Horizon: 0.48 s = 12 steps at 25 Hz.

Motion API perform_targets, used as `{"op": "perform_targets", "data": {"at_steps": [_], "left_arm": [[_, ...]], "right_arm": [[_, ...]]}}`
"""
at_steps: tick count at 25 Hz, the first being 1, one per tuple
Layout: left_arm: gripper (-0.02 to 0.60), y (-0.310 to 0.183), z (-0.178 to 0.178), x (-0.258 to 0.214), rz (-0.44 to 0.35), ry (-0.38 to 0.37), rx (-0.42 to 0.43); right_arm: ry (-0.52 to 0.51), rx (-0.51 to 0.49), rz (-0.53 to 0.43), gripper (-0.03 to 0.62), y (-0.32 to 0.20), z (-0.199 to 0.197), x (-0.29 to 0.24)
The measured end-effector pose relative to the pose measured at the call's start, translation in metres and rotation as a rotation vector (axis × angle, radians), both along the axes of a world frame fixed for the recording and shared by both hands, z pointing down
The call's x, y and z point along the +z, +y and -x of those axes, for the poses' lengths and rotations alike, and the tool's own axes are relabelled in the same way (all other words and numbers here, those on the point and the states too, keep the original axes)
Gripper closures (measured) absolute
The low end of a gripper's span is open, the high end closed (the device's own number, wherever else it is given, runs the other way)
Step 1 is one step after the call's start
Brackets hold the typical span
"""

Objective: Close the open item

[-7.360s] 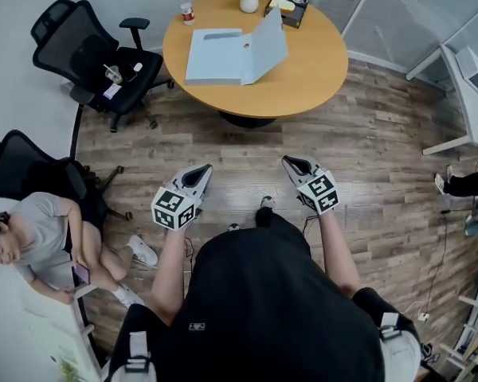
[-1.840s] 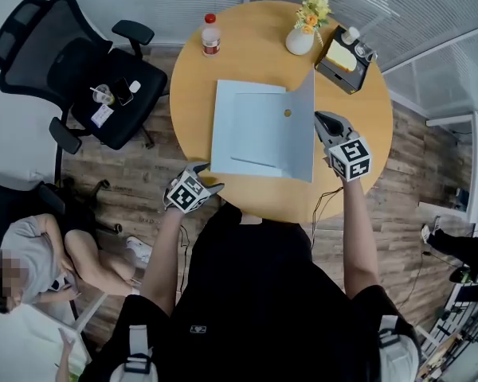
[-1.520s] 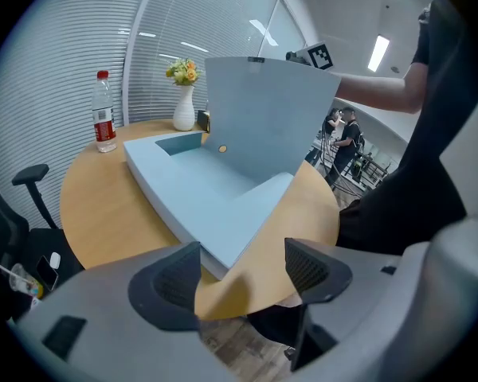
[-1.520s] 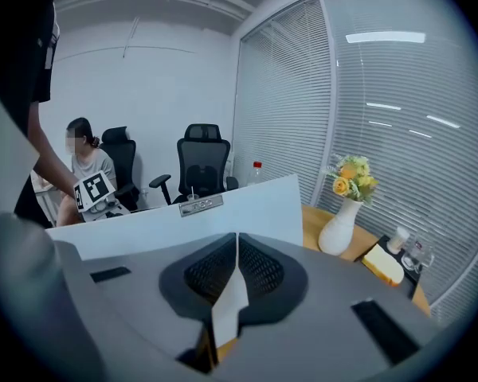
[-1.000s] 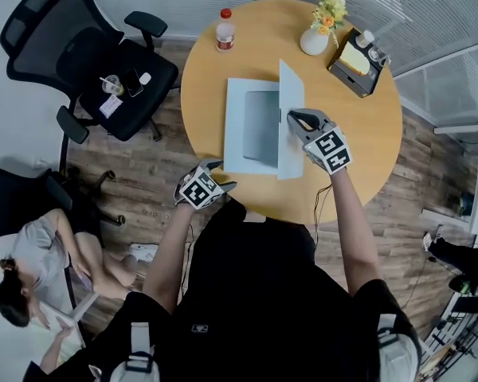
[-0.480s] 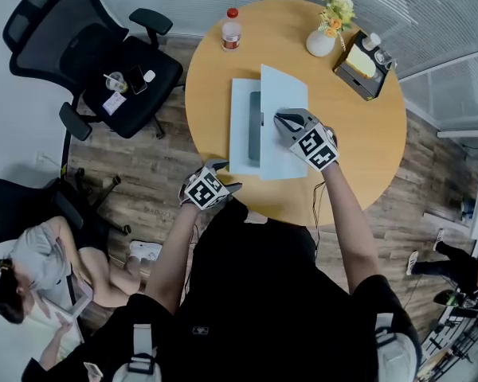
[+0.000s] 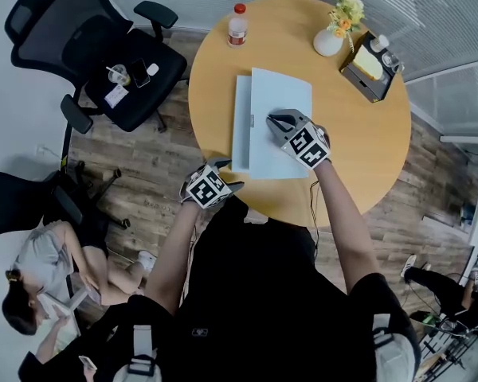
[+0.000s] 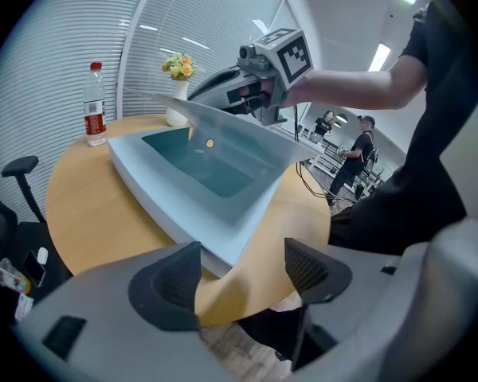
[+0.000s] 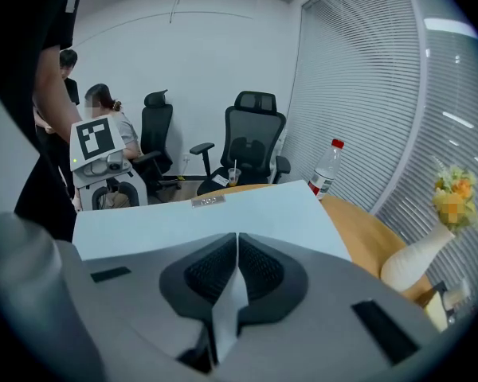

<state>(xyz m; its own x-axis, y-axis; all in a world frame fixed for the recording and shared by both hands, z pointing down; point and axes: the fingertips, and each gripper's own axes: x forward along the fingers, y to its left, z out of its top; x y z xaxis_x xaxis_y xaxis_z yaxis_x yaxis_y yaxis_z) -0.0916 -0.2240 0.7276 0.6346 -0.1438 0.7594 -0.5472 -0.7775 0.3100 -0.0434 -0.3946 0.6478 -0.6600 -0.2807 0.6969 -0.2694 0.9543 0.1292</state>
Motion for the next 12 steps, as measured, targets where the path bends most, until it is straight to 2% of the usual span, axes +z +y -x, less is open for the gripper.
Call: {"op": "perform_targets", "data": {"at_steps": [12], "left_arm": [[0.249, -0.001, -0.001, 0.001, 0.008, -0.001, -0.005]], "right_arm": [[0.043, -0.033, 0.05, 0.586, 0.002, 0.019, 0.032]]}}
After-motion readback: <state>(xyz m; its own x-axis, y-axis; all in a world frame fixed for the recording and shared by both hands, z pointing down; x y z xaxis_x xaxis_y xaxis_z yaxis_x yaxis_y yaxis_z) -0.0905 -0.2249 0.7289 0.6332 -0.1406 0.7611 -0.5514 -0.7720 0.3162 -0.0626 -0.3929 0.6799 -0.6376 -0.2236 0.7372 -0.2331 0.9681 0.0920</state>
